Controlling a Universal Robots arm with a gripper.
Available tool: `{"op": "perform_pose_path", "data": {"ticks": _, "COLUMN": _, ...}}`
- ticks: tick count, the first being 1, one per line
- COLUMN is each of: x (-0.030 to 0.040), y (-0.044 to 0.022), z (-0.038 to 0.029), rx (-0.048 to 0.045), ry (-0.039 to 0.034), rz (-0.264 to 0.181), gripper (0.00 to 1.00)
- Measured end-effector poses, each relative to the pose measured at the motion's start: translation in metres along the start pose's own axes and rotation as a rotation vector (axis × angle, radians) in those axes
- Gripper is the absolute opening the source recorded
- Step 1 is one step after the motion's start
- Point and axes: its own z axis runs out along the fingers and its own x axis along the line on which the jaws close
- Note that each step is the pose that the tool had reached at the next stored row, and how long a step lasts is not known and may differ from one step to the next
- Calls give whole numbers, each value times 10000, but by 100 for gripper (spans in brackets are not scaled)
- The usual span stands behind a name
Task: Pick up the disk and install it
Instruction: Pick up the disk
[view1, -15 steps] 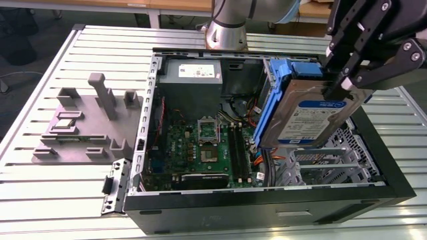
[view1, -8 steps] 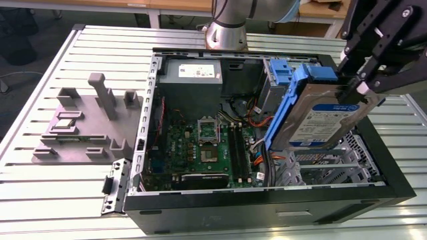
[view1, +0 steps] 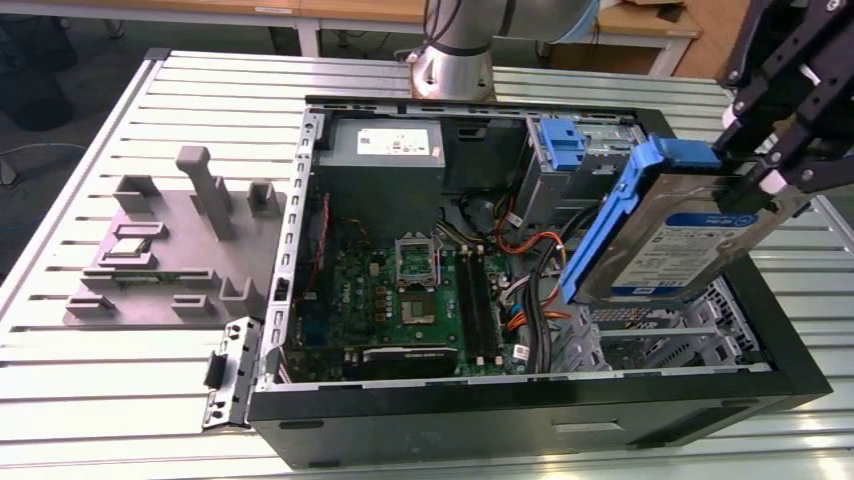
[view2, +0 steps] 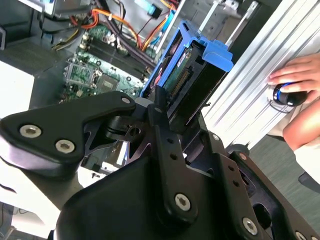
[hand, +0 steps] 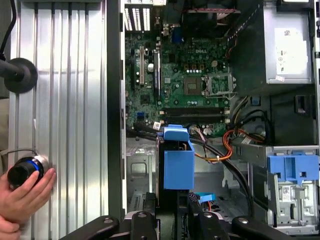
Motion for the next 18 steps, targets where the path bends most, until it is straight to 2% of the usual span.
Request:
{"op": "perform_pose_path", "data": {"ticks": 3, "x": -1, "y": -55, "z": 1, "rx": 0, "ry": -1, "rz": 0, "gripper": 35}}
{"op": "perform_pose_path", "data": {"ticks": 18, "x": 0, "y": -65, "z": 32, "rx": 0, "ry": 1, "rz": -1, "gripper": 35}}
